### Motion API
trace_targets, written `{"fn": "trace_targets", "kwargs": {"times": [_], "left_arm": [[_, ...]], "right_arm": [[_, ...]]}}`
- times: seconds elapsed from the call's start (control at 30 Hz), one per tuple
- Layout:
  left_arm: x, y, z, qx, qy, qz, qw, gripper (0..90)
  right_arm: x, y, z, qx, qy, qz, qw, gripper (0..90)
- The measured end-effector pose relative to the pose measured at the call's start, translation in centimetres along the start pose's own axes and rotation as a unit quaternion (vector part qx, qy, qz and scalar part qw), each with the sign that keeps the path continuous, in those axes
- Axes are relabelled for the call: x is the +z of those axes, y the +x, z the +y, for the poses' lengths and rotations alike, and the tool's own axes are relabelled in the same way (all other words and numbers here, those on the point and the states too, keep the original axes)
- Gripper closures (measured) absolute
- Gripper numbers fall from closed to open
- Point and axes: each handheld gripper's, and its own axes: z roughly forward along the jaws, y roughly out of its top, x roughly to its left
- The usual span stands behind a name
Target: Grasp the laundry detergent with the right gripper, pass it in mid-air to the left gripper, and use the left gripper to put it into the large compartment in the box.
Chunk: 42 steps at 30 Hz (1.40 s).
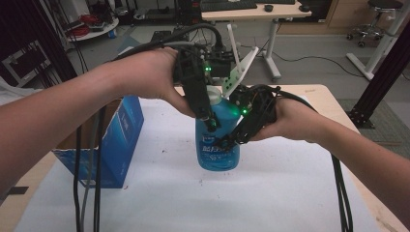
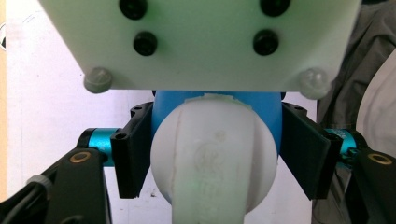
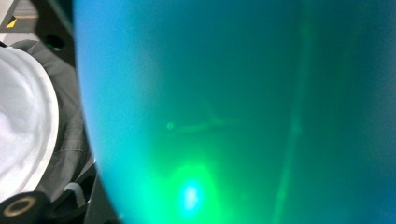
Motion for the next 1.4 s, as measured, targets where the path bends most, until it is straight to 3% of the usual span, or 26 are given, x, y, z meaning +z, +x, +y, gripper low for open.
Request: {"fn": "trace_targets", "kwargs": {"times": [1.1, 1.4], "left_arm": [[0.16, -0.35, 0.14, 0.006, 0.013, 0.017, 0.9998, 37.7], [0.13, -0.19, -0.04, -0.004, 0.003, 0.012, 0.9999, 38.2]], "right_arm": [[0.00, 0.32, 0.21, 0.004, 0.000, -0.004, 1.0000, 45.4], [0.16, -0.02, 0.13, 0.000, -0.006, 0.003, 1.0000, 44.2]]}}
